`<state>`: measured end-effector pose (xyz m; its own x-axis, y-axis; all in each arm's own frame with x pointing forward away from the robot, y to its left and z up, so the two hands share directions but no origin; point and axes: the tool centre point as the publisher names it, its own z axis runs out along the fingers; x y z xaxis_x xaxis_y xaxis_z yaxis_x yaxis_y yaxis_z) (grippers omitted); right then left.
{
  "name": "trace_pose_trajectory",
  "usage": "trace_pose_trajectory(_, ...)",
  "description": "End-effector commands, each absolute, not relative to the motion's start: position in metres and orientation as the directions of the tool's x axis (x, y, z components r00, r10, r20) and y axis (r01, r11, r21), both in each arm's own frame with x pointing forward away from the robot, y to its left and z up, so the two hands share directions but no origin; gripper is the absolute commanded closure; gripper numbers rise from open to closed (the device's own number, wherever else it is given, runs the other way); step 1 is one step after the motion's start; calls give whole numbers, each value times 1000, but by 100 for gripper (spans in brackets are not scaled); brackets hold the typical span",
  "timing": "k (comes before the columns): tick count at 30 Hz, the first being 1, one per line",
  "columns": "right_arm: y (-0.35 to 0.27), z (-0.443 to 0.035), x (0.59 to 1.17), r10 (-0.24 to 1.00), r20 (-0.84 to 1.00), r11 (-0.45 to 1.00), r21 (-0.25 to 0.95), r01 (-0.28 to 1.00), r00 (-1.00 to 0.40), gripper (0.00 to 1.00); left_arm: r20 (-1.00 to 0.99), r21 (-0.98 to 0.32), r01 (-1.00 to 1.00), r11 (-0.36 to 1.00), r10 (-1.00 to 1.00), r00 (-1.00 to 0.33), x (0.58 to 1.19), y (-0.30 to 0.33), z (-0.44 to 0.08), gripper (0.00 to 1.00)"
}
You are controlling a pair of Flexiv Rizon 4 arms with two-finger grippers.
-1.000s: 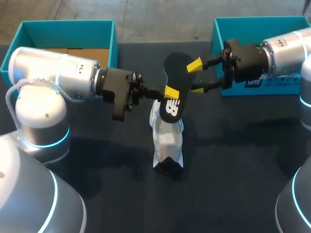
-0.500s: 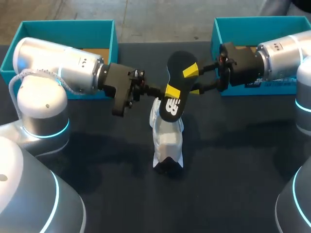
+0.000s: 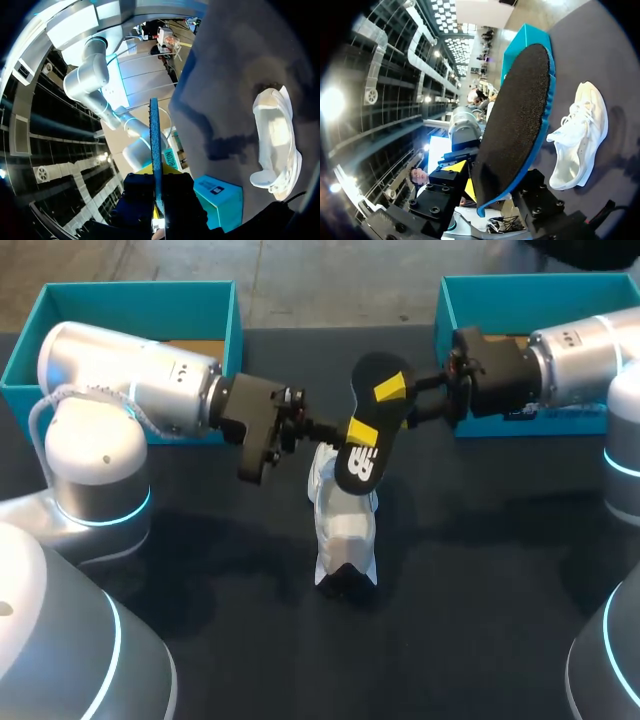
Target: Take the shoe out of the shoebox, open the shoe tongue, remove and reinsert the insole, then place the shoe into the shoebox
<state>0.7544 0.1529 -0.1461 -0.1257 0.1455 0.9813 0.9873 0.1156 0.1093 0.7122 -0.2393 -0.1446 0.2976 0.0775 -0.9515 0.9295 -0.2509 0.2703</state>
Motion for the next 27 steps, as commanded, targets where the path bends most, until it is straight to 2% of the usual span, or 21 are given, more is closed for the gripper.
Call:
trace_pose_trajectory(1,151,-146,752,150,981,107,110,988,-125,55,-951,273,931,-242,78,299,709,-235,-147,100)
trace_pose_trajectory(5,150,-146,753,152,980,104,112,988,-128,69,-952,267,933,-243,84,294,708,-234,-148,100)
trace_pose_trajectory(7,150,-146,753,153,980,106,113,988,-129,81,-952,265,932,-246,84,293,708,-234,-148,100)
trace_pose_trajectory(8,150,-146,753,153,980,107,114,988,-129,83,-952,265,932,-246,84,293,707,-234,-148,100)
trace_pose_trajectory(10,150,-146,754,154,980,106,114,988,-130,98,-953,264,932,-247,85,292,707,-234,-148,100)
trace_pose_trajectory(16,150,-146,754,163,978,103,112,988,-128,100,-957,245,939,-240,97,274,707,-234,-150,100)
trace_pose_trajectory(17,149,-147,754,163,978,103,111,988,-127,100,-957,241,939,-244,104,273,706,-232,-151,86)
trace_pose_trajectory(18,149,-147,755,163,978,103,110,989,-126,100,-956,243,939,-244,105,275,705,-231,-151,54)
trace_pose_trajectory(19,149,-148,755,164,979,102,109,989,-125,100,-957,238,940,-243,109,271,705,-230,-151,0)
trace_pose_trajectory(27,144,-155,757,164,980,100,97,990,-113,100,-948,187,946,-264,204,244,706,-210,-139,0)
